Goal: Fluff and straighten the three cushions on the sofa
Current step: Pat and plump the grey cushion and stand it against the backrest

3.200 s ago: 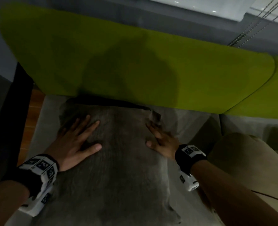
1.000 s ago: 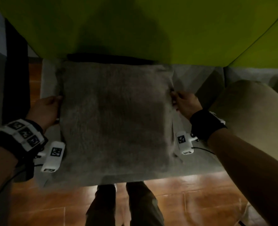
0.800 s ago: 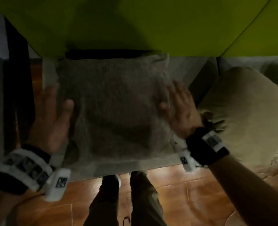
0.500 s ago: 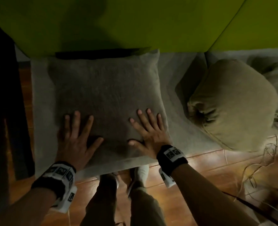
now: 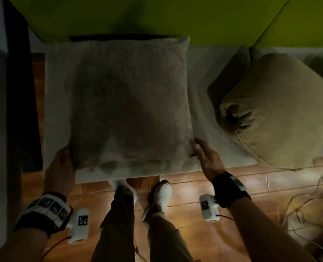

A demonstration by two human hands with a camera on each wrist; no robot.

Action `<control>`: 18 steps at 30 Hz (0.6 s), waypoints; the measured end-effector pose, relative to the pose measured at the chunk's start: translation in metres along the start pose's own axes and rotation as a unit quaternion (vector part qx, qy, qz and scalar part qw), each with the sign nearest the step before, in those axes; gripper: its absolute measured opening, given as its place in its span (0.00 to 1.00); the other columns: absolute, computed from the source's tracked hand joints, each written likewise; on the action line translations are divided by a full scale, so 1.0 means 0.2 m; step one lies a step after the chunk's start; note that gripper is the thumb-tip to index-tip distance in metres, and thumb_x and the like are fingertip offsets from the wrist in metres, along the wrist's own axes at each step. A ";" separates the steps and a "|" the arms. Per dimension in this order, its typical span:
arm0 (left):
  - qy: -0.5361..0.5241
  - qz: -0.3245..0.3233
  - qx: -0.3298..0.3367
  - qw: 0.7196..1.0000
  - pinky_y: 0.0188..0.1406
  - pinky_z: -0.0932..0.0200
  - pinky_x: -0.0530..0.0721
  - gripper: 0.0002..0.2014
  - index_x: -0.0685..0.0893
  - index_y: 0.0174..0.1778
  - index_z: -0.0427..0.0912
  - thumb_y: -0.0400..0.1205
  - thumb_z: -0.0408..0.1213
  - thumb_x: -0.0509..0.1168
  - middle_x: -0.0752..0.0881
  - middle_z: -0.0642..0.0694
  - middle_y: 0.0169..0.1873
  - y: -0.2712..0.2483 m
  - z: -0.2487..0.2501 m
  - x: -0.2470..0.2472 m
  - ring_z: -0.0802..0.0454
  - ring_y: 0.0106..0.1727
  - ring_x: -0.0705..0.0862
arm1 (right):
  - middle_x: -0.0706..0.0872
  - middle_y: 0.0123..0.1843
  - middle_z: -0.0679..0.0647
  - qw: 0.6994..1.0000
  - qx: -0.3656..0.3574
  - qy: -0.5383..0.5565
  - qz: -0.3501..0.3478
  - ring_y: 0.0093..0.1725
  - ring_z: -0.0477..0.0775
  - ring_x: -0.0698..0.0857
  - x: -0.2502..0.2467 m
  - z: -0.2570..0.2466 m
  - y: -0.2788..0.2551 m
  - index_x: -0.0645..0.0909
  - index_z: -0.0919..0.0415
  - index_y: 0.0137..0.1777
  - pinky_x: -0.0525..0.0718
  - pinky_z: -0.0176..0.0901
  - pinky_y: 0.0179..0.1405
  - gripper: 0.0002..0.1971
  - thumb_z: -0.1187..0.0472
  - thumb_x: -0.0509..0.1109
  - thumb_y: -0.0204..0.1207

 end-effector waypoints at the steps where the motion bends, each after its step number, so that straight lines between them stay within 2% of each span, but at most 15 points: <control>1: -0.010 -0.010 -0.021 1.000 0.49 0.50 0.73 0.21 0.80 0.67 0.37 0.91 0.48 0.51 0.83 0.32 0.56 -0.03 -0.04 0.00 0.27 0.56 0.82 | 0.89 0.64 0.49 1.000 0.005 -0.004 0.012 0.52 0.42 0.89 -0.03 0.05 0.00 0.75 0.43 0.78 0.87 0.43 0.56 0.24 0.39 0.63 0.85; 3: -0.043 -0.013 -0.052 0.998 0.42 0.51 0.78 0.18 0.79 0.59 0.42 0.91 0.51 0.51 0.84 0.37 0.47 -0.07 -0.08 -0.02 0.34 0.47 0.83 | 0.92 0.53 0.50 0.999 0.011 0.021 0.034 0.45 0.43 0.92 -0.08 0.11 0.01 0.81 0.47 0.71 0.92 0.52 0.55 0.17 0.47 0.71 0.84; 4: -0.043 -0.006 -0.061 0.997 0.37 0.54 0.77 0.17 0.79 0.58 0.42 0.91 0.50 0.52 0.83 0.37 0.45 -0.09 -0.08 -0.04 0.39 0.42 0.83 | 0.93 0.48 0.49 0.998 0.012 0.040 0.044 0.44 0.45 0.92 -0.11 0.12 0.02 0.83 0.48 0.68 0.92 0.55 0.55 0.15 0.52 0.74 0.83; 6: -0.037 0.020 -0.065 0.997 0.32 0.56 0.77 0.18 0.81 0.61 0.39 0.90 0.50 0.54 0.85 0.34 0.46 -0.10 -0.09 -0.09 0.43 0.39 0.83 | 0.94 0.42 0.52 0.994 0.017 0.094 0.058 0.44 0.50 0.93 -0.15 0.14 0.03 0.84 0.51 0.66 0.92 0.56 0.53 0.15 0.58 0.77 0.80; 9: -0.038 0.030 -0.081 0.996 0.33 0.58 0.78 0.19 0.80 0.68 0.37 0.90 0.47 0.56 0.87 0.28 0.52 -0.11 -0.12 -0.11 0.43 0.38 0.82 | 0.94 0.43 0.52 0.993 0.047 0.104 0.035 0.47 0.54 0.93 -0.13 0.19 0.01 0.83 0.47 0.67 0.90 0.55 0.54 0.17 0.56 0.79 0.79; 11: -0.030 0.015 -0.088 0.996 0.27 0.64 0.79 0.17 0.80 0.68 0.33 0.91 0.41 0.57 0.86 0.26 0.55 -0.12 -0.09 -0.09 0.44 0.36 0.81 | 0.94 0.44 0.52 0.996 0.070 0.049 0.006 0.48 0.54 0.92 -0.10 0.24 0.00 0.84 0.41 0.61 0.90 0.60 0.57 0.12 0.57 0.76 0.81; 12: -0.030 0.005 -0.084 0.996 0.28 0.64 0.79 0.17 0.80 0.69 0.32 0.90 0.39 0.57 0.85 0.26 0.58 -0.12 -0.04 -0.09 0.40 0.40 0.82 | 0.93 0.46 0.51 0.997 0.074 0.012 -0.012 0.50 0.55 0.92 -0.09 0.25 0.00 0.85 0.37 0.56 0.89 0.62 0.59 0.11 0.58 0.74 0.83; 14: -0.015 0.002 -0.062 0.998 0.47 0.55 0.78 0.18 0.79 0.72 0.37 0.90 0.41 0.58 0.81 0.30 0.66 -0.11 0.07 -0.13 0.32 0.57 0.82 | 0.92 0.55 0.50 0.996 0.057 -0.061 -0.019 0.57 0.56 0.90 -0.12 0.20 0.02 0.83 0.33 0.51 0.87 0.58 0.63 0.13 0.58 0.70 0.84; 15: -0.007 0.006 -0.042 0.999 0.55 0.50 0.76 0.20 0.78 0.74 0.41 0.90 0.45 0.58 0.78 0.33 0.71 -0.07 0.12 -0.17 0.32 0.65 0.79 | 0.92 0.59 0.50 0.995 0.034 -0.090 0.002 0.60 0.55 0.89 -0.17 0.12 0.04 0.83 0.34 0.54 0.85 0.53 0.63 0.12 0.57 0.70 0.85; 16: -0.004 0.008 -0.022 1.000 0.61 0.46 0.75 0.22 0.76 0.76 0.44 0.89 0.50 0.58 0.76 0.35 0.74 -0.02 0.18 -0.20 0.33 0.69 0.78 | 0.90 0.62 0.50 0.995 0.009 -0.099 0.033 0.62 0.54 0.88 -0.22 0.01 0.06 0.84 0.38 0.59 0.83 0.48 0.62 0.09 0.55 0.69 0.86; 18: -0.016 0.001 0.025 1.000 0.68 0.42 0.74 0.29 0.72 0.79 0.50 0.85 0.61 0.58 0.74 0.40 0.77 0.08 0.34 -0.25 0.38 0.71 0.78 | 0.86 0.66 0.49 0.993 -0.023 -0.085 0.083 0.63 0.48 0.84 -0.32 -0.23 0.11 0.83 0.49 0.71 0.79 0.43 0.62 0.15 0.51 0.67 0.87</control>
Point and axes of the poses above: each hand's wrist, its own y-axis towards the middle knuckle, its own x-axis out of the palm, z = x × y, the point moved 10 cm from there along y, towards the middle knuckle
